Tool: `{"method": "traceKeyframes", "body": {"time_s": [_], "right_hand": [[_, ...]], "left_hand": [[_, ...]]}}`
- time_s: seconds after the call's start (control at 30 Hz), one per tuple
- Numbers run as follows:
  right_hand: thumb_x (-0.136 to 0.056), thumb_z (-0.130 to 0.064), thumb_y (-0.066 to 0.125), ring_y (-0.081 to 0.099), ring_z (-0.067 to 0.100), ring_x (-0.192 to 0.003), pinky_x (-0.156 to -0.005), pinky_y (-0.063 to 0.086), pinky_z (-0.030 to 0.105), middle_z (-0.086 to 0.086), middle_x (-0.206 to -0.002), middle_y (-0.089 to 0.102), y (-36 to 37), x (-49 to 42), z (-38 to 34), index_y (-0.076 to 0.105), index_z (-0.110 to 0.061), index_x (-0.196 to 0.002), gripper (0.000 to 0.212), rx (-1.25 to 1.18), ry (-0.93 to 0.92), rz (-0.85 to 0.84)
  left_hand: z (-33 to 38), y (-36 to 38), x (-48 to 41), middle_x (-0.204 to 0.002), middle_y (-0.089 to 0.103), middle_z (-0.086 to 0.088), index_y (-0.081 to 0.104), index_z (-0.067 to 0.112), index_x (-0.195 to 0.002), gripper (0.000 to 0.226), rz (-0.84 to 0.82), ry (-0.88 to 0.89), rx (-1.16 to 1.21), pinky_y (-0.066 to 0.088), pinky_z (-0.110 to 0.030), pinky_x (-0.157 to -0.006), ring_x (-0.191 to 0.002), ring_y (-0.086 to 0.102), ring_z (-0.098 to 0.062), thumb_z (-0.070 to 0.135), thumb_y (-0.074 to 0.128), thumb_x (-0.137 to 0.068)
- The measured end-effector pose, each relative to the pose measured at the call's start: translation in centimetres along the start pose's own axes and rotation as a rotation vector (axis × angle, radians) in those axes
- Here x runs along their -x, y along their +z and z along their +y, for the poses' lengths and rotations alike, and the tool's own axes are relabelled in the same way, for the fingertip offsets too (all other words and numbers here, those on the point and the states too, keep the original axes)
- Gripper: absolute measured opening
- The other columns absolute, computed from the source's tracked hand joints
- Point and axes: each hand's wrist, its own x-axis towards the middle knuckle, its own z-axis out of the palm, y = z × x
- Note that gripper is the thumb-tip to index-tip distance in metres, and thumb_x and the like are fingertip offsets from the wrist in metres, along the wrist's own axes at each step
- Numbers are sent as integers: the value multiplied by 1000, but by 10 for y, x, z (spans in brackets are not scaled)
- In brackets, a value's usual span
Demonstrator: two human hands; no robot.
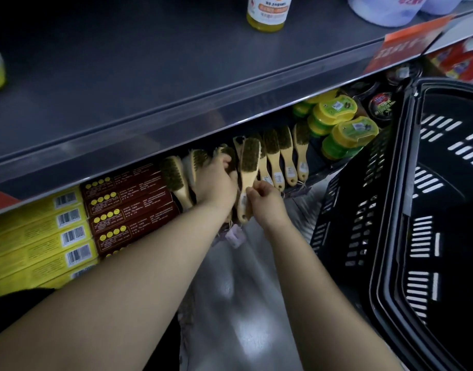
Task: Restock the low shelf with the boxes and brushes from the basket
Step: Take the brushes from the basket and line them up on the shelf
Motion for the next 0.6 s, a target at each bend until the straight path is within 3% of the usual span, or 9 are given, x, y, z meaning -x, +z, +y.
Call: {"method": "traceKeyframes", "body": {"time_s": [0.07,0.13,0.23,0.4,0.47,0.6], "right_hand": [[-97,-10,43,44,9,-60,-46,37,11,-2,-67,49,1,-14,3,50,-12,-90,10,71,7,46],[-98,-12,43,47,6,-63,-45,35,10,-6,-69,51,3,-26,7,52,-13,-96,9,115,-11,94],[-98,-14,44,51,13,-80,-61,33,14,-3,-81,57,10,-37,10,59,-8,-107,19,145,-41,159],[-98,-19,46,58,21,-103,-82,40,25,1,-99,61,21,-43,13,57,-9,-124,30,180,-34,121],[-98,-21,47,57,24,-109,-84,40,26,7,-115,64,25,-46,15,56,-11,-127,32,250,-43,107],[-98,-20,46,54,27,-115,-90,42,29,11,-126,58,28,-50,22,55,-9,-129,34,385,-87,140]], "left_hand": [[-6,4,-22,-133,52,-4,48,21,-129,43,12,205,-271,28,-37,-105,-124,44,-25,21,60,-87],[-14,8,-36,-147,38,0,38,24,-138,57,-121,331,-434,13,-39,-112,-139,25,-22,29,60,-86],[-32,14,-42,-155,24,4,32,26,-142,66,-234,438,-642,-3,-40,-115,-144,8,-23,42,59,-84],[-61,10,-31,-155,22,1,34,28,-140,63,-87,496,-823,-20,-44,-108,-142,9,-28,49,54,-84],[-65,7,-29,-154,26,0,36,26,-139,60,-40,492,-853,-21,-44,-108,-141,12,-29,49,51,-85],[-67,6,-27,-153,26,-3,39,23,-135,56,-25,489,-885,-15,-48,-110,-141,13,-30,49,49,-87]]}}
